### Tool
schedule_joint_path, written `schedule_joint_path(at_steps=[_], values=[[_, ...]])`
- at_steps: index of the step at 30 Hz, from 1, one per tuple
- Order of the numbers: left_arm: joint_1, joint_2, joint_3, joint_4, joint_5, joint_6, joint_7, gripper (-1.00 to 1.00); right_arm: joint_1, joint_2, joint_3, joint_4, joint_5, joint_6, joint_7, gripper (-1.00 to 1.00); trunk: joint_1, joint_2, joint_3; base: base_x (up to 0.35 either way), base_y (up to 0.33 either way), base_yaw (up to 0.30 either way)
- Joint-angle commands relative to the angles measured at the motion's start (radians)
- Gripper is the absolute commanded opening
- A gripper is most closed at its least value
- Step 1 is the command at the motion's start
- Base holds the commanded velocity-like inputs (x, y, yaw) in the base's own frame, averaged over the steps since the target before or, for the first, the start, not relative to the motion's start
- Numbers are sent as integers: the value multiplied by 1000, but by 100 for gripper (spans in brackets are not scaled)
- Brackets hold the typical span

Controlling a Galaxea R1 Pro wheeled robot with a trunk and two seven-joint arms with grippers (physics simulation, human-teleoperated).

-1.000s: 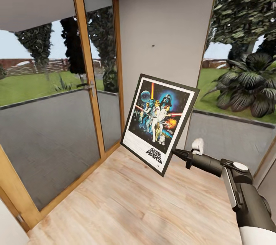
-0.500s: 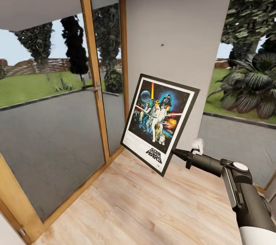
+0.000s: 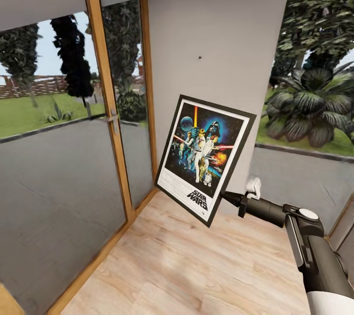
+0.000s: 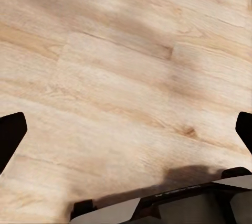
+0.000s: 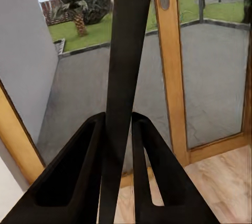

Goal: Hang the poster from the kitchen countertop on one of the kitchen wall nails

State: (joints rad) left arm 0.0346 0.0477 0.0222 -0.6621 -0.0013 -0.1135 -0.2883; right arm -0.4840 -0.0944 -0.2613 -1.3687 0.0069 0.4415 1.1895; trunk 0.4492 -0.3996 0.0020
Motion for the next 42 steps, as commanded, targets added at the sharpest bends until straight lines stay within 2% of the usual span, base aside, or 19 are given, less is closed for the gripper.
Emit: schedule_joint_path(at_steps=[1, 30, 42], values=[[1, 0, 2, -1, 0, -2, -5, 100, -1, 0, -1, 0, -1, 11, 6, -100, 1, 0, 0, 244, 273, -298], [1, 0, 3, -1, 0, -3, -5, 100, -1, 1, -1, 0, -1, 11, 5, -100, 1, 0, 15, 232, 265, -300], [1, 0, 4, -1, 0, -3, -5, 100, -1, 1, -1, 0, -1, 11, 5, -100, 1, 0, 23, 52, 51, -299]])
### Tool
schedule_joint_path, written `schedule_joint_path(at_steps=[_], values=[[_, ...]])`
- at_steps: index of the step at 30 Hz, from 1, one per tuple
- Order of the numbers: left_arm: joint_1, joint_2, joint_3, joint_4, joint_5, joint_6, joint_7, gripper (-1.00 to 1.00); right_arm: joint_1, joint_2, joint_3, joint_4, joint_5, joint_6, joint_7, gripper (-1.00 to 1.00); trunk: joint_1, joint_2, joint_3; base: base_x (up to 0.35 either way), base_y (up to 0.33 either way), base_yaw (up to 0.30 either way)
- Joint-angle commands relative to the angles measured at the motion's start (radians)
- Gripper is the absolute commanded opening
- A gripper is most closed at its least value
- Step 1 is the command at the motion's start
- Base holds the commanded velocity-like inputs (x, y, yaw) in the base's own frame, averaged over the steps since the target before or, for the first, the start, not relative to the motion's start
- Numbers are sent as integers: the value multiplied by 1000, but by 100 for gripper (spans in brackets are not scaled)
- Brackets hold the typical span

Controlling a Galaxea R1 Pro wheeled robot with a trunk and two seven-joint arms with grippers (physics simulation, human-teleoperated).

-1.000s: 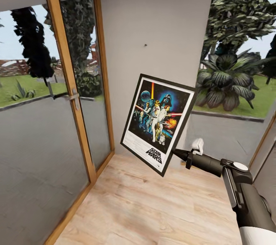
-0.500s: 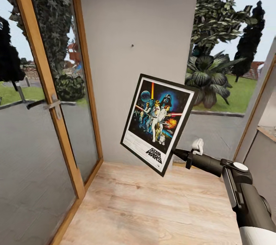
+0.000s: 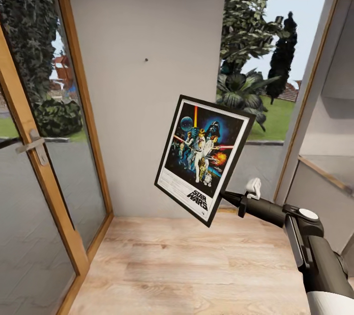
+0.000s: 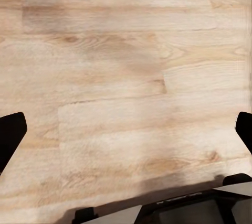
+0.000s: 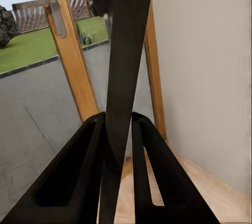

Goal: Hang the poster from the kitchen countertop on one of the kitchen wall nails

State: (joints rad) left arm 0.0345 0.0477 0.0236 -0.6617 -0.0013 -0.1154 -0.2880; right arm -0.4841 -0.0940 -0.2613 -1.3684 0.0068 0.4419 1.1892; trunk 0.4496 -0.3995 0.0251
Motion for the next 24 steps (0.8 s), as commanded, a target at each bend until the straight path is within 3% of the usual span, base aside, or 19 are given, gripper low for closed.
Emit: schedule_joint_path(at_steps=[1, 24], values=[[1, 0, 3, -1, 0, -1, -5, 100, -1, 0, -1, 0, -1, 11, 6, -100, 0, -1, 1, 2, 2, -240], [1, 0, 3, -1, 0, -1, -2, 100, -1, 0, 1, -1, 4, 10, 9, -100, 0, -1, 2, 0, 0, -27]])
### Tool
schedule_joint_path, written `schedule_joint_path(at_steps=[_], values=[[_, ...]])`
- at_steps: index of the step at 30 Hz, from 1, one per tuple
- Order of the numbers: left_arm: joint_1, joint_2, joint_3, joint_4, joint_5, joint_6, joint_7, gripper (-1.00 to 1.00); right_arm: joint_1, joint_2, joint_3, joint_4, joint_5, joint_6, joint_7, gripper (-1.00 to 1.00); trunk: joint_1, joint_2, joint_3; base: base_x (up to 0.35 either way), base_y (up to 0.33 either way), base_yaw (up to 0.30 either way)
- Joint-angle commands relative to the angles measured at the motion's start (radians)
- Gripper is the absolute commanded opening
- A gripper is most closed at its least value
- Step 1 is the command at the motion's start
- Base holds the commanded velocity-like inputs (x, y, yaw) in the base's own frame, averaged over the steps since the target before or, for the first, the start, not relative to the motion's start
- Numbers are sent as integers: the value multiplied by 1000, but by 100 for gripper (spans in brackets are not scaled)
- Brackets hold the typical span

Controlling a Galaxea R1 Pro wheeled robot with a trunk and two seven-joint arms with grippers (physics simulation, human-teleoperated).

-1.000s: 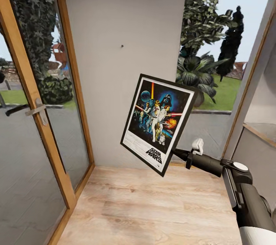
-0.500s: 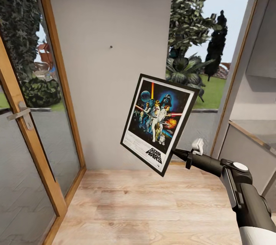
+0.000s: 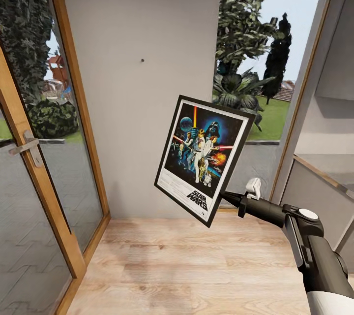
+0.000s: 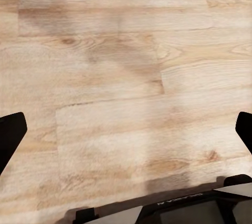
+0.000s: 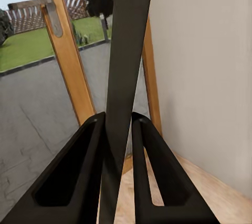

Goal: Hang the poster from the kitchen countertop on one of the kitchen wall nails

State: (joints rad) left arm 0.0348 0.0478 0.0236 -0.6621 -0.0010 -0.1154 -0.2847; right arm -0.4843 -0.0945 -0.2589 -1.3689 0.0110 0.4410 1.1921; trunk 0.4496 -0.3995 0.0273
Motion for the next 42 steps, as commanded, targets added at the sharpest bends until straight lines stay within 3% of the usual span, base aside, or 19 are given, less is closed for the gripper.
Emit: schedule_joint_path(at_steps=[1, 28, 30, 31, 32, 35, 42], values=[[0, 0, 3, -1, 0, -1, -5, 100, 0, 0, -1, 0, 0, 10, 6, -100, 0, -1, 0, 0, 0, 0], [0, 0, 5, 1, 1, 0, -7, 100, 0, 1, 3, 0, 0, 10, 5, -100, 0, -1, 0, 37, 51, 0], [0, 0, 22, 90, 7, 1, -9, 100, -2, 2, 39, -5, 0, 10, 3, -100, 0, -1, 0, 0, 0, 0], [0, 0, 82, 127, 34, 0, -12, 100, -14, 3, 68, -11, 0, 15, 0, -100, 0, -1, 0, 0, 0, 0], [0, 0, 93, 131, 39, 0, -14, 100, -19, 3, 72, -12, 0, 16, 0, -100, 0, -1, 0, 0, 0, 0], [0, 0, 119, 139, 52, 0, -42, 100, -58, 3, 92, -14, -1, 31, 1, -100, 0, -1, 0, 0, 0, 0], [0, 1, 136, 145, 57, 2, -99, 100, -144, 3, 170, -16, -1, 115, 2, -100, 0, -1, 0, 0, 0, 0]])
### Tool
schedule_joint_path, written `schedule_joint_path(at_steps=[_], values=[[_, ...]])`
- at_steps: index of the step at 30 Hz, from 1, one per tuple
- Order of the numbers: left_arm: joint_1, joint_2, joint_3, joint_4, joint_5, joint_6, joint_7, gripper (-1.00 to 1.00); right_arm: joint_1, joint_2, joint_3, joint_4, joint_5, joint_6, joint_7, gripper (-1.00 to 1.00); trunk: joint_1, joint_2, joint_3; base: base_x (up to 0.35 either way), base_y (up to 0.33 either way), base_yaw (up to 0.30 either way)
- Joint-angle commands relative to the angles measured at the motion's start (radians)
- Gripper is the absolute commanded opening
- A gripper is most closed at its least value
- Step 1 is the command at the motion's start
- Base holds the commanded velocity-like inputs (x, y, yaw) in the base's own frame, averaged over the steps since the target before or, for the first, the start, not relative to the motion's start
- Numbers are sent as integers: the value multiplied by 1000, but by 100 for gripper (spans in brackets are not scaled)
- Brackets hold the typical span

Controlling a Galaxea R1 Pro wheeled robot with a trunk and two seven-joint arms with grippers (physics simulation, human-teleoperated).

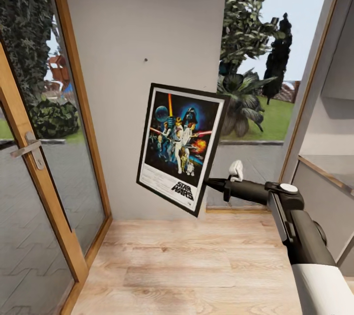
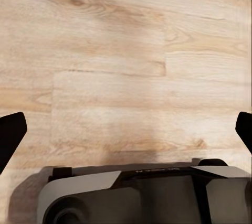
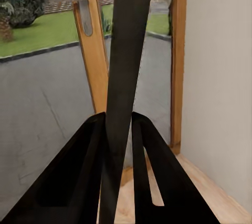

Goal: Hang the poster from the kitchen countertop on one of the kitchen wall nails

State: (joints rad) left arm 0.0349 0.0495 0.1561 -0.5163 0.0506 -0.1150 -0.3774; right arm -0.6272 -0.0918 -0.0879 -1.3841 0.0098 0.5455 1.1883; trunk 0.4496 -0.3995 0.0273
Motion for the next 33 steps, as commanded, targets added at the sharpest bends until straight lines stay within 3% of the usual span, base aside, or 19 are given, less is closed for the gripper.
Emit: schedule_joint_path(at_steps=[1, 6, 10, 12, 17, 18, 20, 26, 27, 29, 33], values=[[0, 1, 4, 0, 5, 2, -9, 100, -12, 0, 7, 0, 0, 17, 6, -100, 0, -1, 0, 0, 0, 0], [0, 20, 6, 1, 6, 3, -18, 100, -82, 1, 57, -1, 0, 60, 8, -100, 0, -1, 0, 0, 0, 0], [0, 40, 6, 1, 7, 3, -21, 100, -160, 2, 121, -1, -1, 142, 9, -100, 0, -1, 0, 0, 0, 0], [0, 49, 6, 2, 7, 3, -22, 100, -216, 2, 164, -1, -1, 190, 9, -100, 0, -1, 0, 0, 0, 0], [0, 55, 6, 2, 7, 2, -22, 100, -330, 5, 210, 7, -3, 261, 10, -100, 0, -1, 0, 0, 0, 0], [0, 56, 6, 2, 7, 2, -22, 100, -347, 5, 214, 10, -4, 273, 11, -100, 0, -1, 0, 0, 0, 0], [0, 57, 6, 2, 6, 2, -22, 100, -471, 7, 226, 63, -6, 339, 68, -100, 0, -1, 0, 0, 0, 0], [0, 58, 6, 2, 6, 2, -22, 100, -623, 9, 229, 227, -9, 360, 132, -100, 0, -1, 0, 0, 0, 0], [0, 58, 6, 2, 6, 2, -22, 100, -682, 8, 229, 281, -11, 362, 137, -100, 0, -1, 0, 0, 0, 0], [0, 58, 6, 2, 6, 2, -22, 100, -728, 8, 228, 338, -13, 361, 159, -100, 0, -1, 0, 0, 0, 0], [0, 59, 6, 3, 6, 2, -22, 100, -744, 8, 230, 365, -14, 356, 212, -100, 0, -1, 0, 0, 0, 0]])
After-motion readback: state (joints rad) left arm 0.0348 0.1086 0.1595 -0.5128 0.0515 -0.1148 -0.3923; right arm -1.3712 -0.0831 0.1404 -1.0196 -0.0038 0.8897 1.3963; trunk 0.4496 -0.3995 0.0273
